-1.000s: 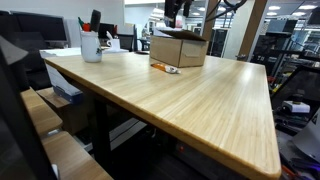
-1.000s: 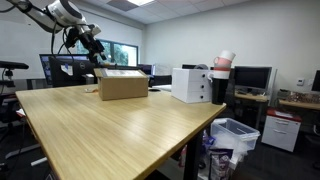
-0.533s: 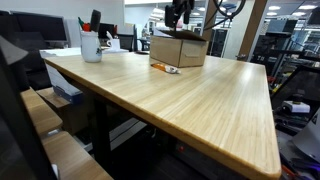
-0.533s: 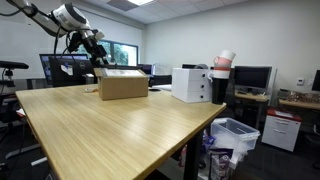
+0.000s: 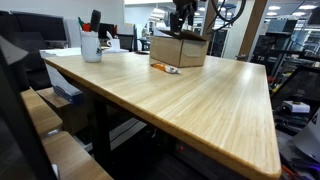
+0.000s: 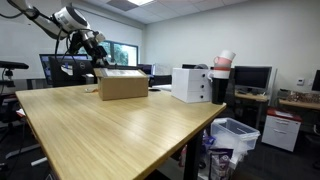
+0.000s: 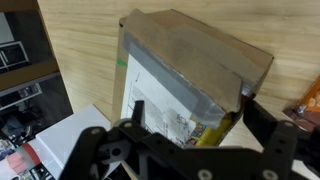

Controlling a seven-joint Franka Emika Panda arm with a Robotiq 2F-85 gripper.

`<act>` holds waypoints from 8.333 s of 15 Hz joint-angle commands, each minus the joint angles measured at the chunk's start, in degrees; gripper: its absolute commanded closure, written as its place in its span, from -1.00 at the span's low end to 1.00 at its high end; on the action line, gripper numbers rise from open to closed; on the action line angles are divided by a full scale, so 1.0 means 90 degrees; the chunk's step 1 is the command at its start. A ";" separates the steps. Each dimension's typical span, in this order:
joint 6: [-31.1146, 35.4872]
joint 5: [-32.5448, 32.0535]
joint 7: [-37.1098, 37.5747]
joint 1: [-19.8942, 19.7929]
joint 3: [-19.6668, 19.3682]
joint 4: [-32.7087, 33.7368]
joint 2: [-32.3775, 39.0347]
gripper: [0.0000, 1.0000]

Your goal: Pour the contents of the box onto the table

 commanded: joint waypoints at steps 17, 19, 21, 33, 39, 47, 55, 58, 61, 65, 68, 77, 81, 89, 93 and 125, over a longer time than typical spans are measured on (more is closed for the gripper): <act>-0.0312 -0.0366 -0.0055 0.0065 -0.0152 -0.0167 -0.0095 0.21; -0.0312 -0.0434 -0.0108 0.0064 -0.0181 -0.0221 -0.0103 0.63; -0.0299 -0.0463 -0.0111 0.0059 -0.0194 -0.0247 -0.0136 0.84; -0.1200 -0.1730 -0.0557 0.0168 -0.0045 -0.0086 -0.0242 0.94; -0.1443 -0.2416 -0.0832 0.0241 0.0040 -0.0047 -0.0244 0.94; -0.2185 -0.3235 -0.0719 0.0419 0.0214 -0.0009 -0.0186 0.95; -0.2070 -0.2680 -0.0677 0.0485 0.0252 -0.0267 0.0065 0.95; -0.2219 -0.2843 -0.0776 0.0582 0.0323 -0.0288 0.0184 0.95; -0.2281 -0.2998 -0.0911 0.0760 0.0461 -0.0269 0.0302 0.95; -0.2366 -0.3002 -0.0913 0.0964 0.0609 -0.0212 0.0399 0.95; -0.2415 -0.2785 -0.0874 0.1028 0.0641 -0.0132 0.0507 0.96; -0.2327 -0.1951 -0.0799 0.1022 0.0620 0.0149 0.0721 0.96; -0.2212 -0.1499 -0.0767 0.0975 0.0542 0.0297 0.0697 0.96; -0.2163 -0.1197 -0.0598 0.1016 0.0459 0.0440 0.0699 0.96; -0.1957 -0.0962 -0.0623 0.0950 0.0423 0.0404 0.0622 0.96; -0.0287 0.0174 -0.0399 0.0861 0.0171 -0.0008 0.0111 0.96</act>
